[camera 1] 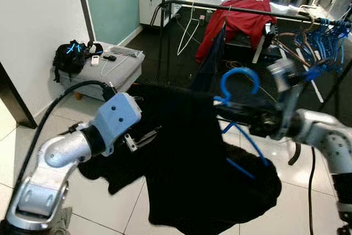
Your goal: Hang hanger
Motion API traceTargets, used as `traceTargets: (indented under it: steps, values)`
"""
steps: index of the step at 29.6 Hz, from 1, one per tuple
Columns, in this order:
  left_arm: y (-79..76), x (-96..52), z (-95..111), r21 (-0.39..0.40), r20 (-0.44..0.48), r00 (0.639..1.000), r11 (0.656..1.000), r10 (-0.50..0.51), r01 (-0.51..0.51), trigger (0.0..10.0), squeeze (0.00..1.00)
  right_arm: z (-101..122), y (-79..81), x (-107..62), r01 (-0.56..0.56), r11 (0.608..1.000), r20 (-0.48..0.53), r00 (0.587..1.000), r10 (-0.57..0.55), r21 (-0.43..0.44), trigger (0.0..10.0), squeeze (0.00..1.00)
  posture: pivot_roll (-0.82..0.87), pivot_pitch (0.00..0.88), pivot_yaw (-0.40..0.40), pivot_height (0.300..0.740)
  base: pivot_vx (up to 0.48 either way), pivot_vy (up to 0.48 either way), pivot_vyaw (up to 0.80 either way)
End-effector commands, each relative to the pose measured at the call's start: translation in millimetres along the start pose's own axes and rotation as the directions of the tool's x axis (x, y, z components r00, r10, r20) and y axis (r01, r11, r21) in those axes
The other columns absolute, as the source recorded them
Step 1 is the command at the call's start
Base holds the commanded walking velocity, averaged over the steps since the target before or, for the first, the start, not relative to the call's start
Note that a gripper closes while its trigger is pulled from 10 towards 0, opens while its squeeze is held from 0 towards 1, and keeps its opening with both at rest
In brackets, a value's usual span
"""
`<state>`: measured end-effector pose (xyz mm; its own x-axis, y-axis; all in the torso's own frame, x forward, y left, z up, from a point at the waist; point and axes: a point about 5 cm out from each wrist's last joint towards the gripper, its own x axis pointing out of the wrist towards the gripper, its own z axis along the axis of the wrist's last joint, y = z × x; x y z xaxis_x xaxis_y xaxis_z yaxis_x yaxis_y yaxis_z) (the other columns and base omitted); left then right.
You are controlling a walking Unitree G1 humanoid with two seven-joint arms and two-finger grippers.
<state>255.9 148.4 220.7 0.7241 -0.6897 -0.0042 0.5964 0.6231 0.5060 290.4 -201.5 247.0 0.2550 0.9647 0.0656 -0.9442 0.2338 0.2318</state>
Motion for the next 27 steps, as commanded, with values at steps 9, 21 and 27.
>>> traceTargets:
  steps: [9,21,27]
  values:
    - [22.9,-30.1,-28.7,-0.045,-0.078,0.992,0.994,0.098,-0.102,10.0,1.00,10.0,11.6,-3.3,-0.131,0.989,-0.018,0.991,0.130,-0.063,10.0,0.00,0.02,0.000,-0.077,0.740,0.000,0.000,0.00]
    - [70.3,-63.5,-17.6,-0.075,-0.013,0.964,0.961,0.265,-0.265,10.0,1.00,12.0,16.6,-7.5,-0.143,0.987,-0.057,0.989,0.139,-0.079,10.0,0.00,0.01,0.000,-0.080,0.740,0.000,0.000,0.00]
    - [64.4,-65.5,-24.3,-0.217,0.038,0.967,0.947,0.251,-0.237,10.0,0.36,14.1,21.1,-5.2,-0.174,0.981,-0.058,0.984,0.169,-0.089,10.0,0.00,0.00,0.000,-0.075,0.740,0.000,0.000,0.00]
